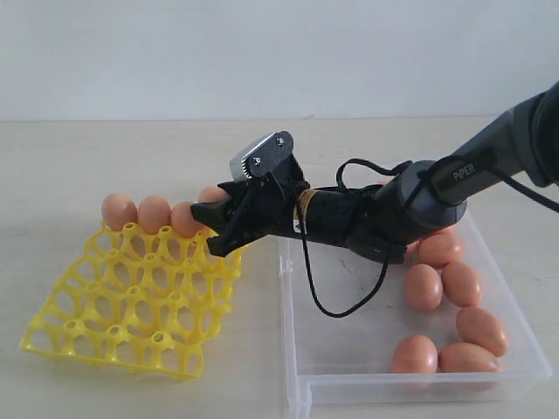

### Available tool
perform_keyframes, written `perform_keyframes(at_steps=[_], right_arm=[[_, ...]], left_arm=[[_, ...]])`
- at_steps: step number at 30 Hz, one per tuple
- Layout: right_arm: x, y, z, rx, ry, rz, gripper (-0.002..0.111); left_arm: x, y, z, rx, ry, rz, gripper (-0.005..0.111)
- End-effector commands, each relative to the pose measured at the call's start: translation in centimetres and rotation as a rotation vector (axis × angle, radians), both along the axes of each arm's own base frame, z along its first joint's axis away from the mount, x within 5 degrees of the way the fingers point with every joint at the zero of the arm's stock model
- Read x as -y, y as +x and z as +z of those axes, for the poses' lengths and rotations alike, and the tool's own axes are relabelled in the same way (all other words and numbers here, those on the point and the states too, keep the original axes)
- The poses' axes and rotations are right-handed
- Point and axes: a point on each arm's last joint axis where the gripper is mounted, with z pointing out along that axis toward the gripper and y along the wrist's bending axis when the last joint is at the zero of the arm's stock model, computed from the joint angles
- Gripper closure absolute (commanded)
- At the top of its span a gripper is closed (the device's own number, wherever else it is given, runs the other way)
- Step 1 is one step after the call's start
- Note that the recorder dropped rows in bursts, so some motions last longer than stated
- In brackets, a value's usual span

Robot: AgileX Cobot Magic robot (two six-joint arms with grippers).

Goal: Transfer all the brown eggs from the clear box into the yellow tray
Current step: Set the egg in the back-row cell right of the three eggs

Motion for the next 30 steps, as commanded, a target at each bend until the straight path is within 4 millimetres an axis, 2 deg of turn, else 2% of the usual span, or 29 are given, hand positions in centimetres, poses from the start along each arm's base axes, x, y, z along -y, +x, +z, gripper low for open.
perform_keyframes(at_steps=[1,8,18,24,30], right_arm=[[0.4,-0.2,-1.2,-0.072,-0.104,0.010,0.109],[0.2,0.7,-1.4,-0.108,-0.185,-0.007,0.109],[-3.0,4.0,-0.4,-0.048,-0.077,0.007,0.109],[-3.8,4.4,0.5,-0.035,0.026,0.052,0.109],[-3.4,4.6,-0.6,-0.206,0.029,-0.038,0.108]], left_arm=[[0.0,0.0,-0.1,0.000,0.000,-0.003,0.103],[0.0,0.0,-0.1,0.000,0.000,-0.003,0.103],[0.0,0.0,-0.1,0.002,0.000,-0.002,0.103],[0.0,0.0,-0.1,0.002,0.000,-0.002,0.103],[0.0,0.0,-0.1,0.001,0.000,-0.003,0.103]])
